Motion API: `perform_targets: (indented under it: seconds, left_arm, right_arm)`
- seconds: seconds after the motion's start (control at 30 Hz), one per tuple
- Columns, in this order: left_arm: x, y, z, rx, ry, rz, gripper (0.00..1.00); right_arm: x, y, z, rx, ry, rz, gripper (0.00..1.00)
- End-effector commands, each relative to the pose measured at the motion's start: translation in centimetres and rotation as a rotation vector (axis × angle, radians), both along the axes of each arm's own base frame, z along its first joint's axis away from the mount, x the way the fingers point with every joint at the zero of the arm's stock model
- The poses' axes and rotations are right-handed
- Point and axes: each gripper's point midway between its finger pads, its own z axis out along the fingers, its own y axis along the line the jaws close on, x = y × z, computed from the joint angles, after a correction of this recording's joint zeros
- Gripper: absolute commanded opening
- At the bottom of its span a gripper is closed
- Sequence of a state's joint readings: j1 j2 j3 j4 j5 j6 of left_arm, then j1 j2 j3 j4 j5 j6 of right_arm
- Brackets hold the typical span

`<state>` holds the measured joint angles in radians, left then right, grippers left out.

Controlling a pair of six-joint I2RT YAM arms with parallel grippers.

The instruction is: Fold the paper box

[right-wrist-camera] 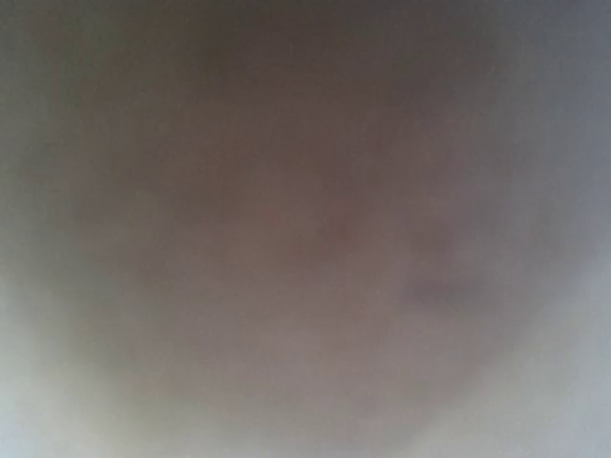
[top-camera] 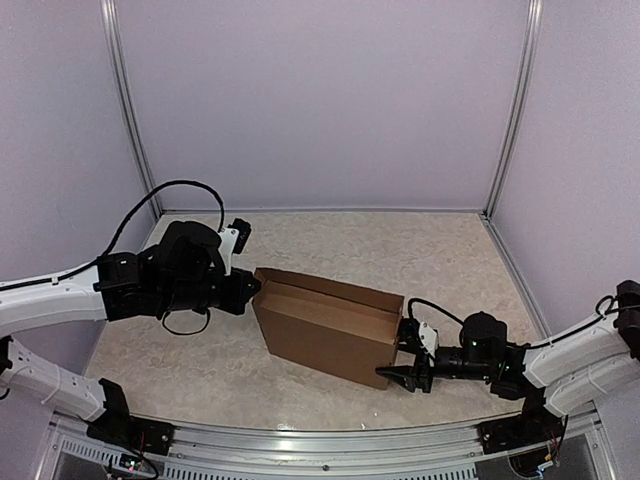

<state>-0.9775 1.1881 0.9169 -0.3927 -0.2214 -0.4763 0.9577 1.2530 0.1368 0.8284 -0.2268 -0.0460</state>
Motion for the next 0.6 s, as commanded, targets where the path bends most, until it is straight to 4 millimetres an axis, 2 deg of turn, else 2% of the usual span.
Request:
perform_targets:
  seconds: [0.0,0.23,0.47,0.57]
  left_arm:
    - [-5.0,0.4,-8.3,0.208,0.244,-0.118,0.0]
    - [-5.1,-0.5,-9.1,0.22,0.251,-0.12,0.0]
    - [-4.3,0.4,-8.6,0.253,0.222,-0.068,0.0]
    - [-4.1,0.6,-8.4,0.262,0.216,-0.047,0.0]
  right_arm:
    - [1.4,-0.1,0.8,0.023,-0.04,-0.072,0.23]
    - [1.7,-0.8,0.8,0.029,-0.028,-0.118,0.38]
    - [1.9,-1.8,1.0,0.025,-0.021,-0.164,0.7]
    - [1.8,-2.4,1.3,0.037,-0.006,-0.186,0.79]
